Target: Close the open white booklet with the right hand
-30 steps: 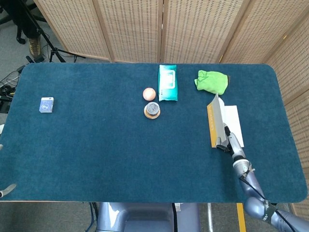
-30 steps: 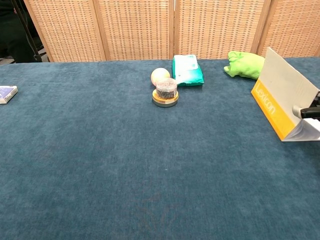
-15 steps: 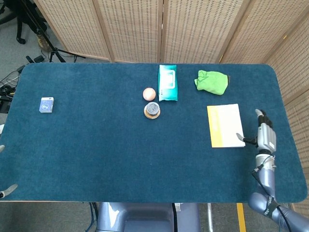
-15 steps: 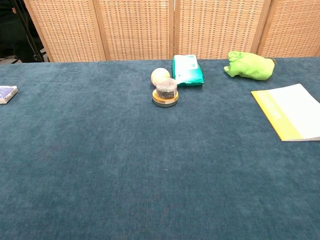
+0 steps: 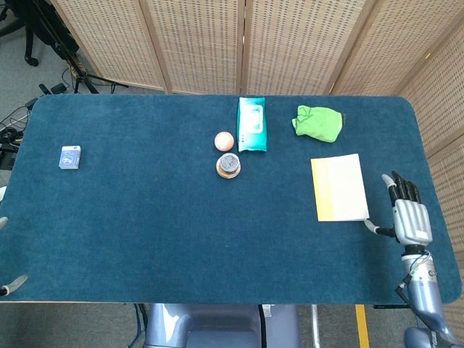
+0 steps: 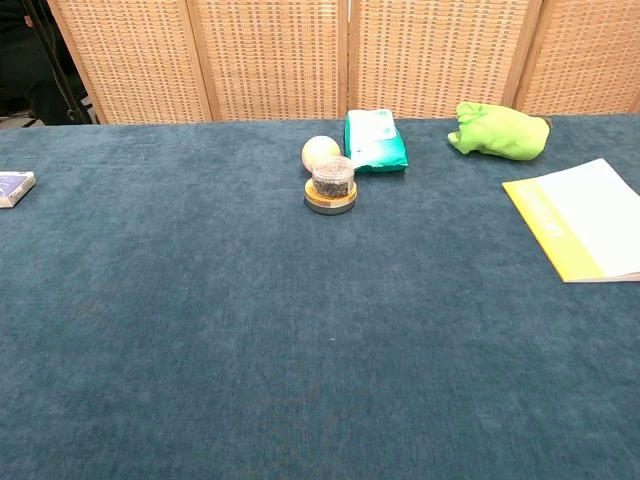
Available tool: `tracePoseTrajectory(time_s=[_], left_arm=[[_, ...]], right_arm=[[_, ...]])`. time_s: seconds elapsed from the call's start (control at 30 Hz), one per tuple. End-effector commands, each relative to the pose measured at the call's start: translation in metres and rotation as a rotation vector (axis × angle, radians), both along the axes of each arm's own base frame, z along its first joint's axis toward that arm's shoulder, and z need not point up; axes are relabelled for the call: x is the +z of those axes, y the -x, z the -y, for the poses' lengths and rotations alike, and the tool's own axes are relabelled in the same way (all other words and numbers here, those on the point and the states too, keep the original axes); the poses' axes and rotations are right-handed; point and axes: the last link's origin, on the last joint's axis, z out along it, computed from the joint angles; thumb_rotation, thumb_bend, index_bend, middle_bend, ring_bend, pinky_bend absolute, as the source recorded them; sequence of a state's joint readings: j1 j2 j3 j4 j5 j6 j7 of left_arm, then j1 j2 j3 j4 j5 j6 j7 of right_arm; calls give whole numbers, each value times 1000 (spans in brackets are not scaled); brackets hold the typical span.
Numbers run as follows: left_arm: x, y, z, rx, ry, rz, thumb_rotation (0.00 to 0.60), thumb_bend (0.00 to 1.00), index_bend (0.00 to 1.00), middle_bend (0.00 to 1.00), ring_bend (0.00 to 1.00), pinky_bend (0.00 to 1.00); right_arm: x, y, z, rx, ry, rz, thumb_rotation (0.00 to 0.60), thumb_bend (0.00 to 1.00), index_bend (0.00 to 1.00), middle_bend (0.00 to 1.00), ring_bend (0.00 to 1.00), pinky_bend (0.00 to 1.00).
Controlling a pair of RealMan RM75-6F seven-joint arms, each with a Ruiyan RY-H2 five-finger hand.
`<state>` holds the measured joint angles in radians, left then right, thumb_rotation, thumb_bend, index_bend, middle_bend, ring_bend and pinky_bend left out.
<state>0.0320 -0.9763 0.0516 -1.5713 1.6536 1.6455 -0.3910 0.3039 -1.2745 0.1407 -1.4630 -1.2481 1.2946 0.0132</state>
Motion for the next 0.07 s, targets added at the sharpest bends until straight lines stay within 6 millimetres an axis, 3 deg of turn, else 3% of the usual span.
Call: tracePoseTrajectory(time_s=[0.03, 0.07], left_arm=[[-3, -1, -1, 2, 0, -7, 600, 0, 0, 0, 0, 0], [-3, -1, -2, 7, -1, -9, 600, 0, 0, 0, 0, 0]], right_arm=[[8, -10, -42, 97, -43, -81, 600, 53, 0, 0, 0, 0], [9, -12, -46, 107, -40, -75, 600, 53, 0, 0, 0, 0]])
